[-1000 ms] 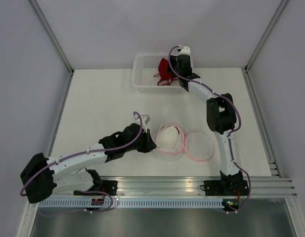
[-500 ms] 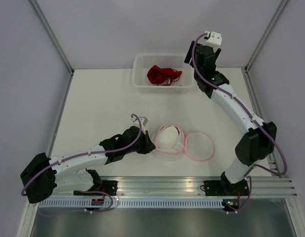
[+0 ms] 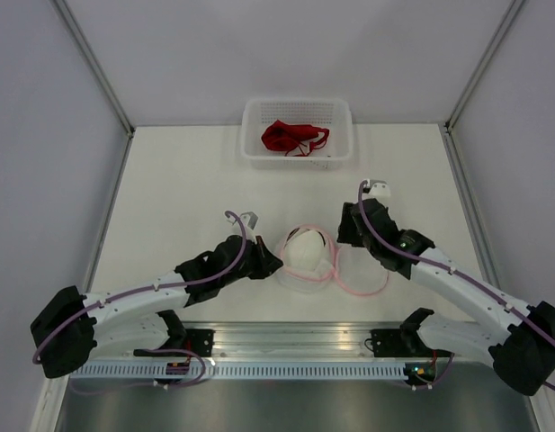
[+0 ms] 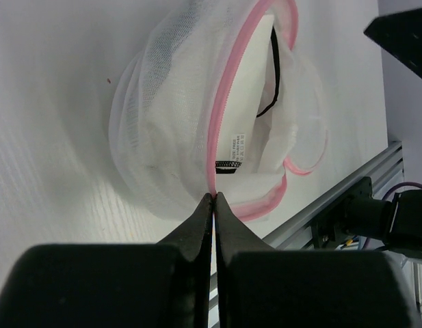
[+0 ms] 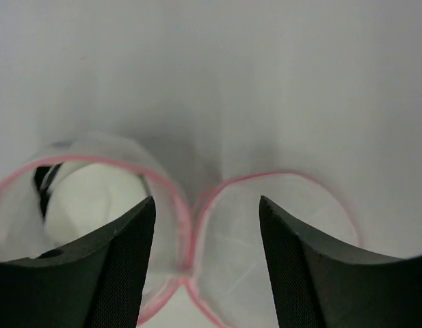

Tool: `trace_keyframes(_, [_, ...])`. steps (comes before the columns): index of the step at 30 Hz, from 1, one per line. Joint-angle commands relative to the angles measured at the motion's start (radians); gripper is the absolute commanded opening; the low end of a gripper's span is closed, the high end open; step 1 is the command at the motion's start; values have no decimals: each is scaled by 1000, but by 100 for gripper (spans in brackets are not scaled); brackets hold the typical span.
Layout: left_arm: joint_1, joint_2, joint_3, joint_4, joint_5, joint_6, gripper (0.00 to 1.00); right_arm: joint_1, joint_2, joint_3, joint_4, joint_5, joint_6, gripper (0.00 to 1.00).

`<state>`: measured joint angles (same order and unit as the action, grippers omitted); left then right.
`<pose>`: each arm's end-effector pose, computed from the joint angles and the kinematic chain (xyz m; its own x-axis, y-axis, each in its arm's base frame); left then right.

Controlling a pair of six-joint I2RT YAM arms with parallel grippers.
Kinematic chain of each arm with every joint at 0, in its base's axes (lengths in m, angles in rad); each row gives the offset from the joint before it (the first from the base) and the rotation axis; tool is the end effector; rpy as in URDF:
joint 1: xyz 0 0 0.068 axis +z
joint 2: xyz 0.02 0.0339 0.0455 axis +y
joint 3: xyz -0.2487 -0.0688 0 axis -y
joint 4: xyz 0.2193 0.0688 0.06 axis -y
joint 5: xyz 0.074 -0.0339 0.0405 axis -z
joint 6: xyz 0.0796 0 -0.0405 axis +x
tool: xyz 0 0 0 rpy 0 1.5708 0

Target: Unzip the laundry bag and remove the bra

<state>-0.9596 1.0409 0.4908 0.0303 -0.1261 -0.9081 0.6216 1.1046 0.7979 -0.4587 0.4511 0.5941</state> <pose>0.1490 -0.1952 0.1886 -0.7665 -0.2690 -0.5832 0.2366 0.7259 -0.6458 0.2157 0.1118 0.2257 -0.6170 0.1777 -0.7666 0.0928 0.9838 0.1534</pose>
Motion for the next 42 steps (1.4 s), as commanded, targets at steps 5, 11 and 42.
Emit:
trace_keyframes(5, [-1,79,15,92,34,-49,2,144,-91,-60,207,-334,-69,67])
trace_keyframes(11, [-2,77,26,99,33,-43,2,152,17,-89,278,-336,-122,66])
trace_keyframes(42, [-4,111,31,91,56,-28,2,153,394,-131,554,-330,-177,0])
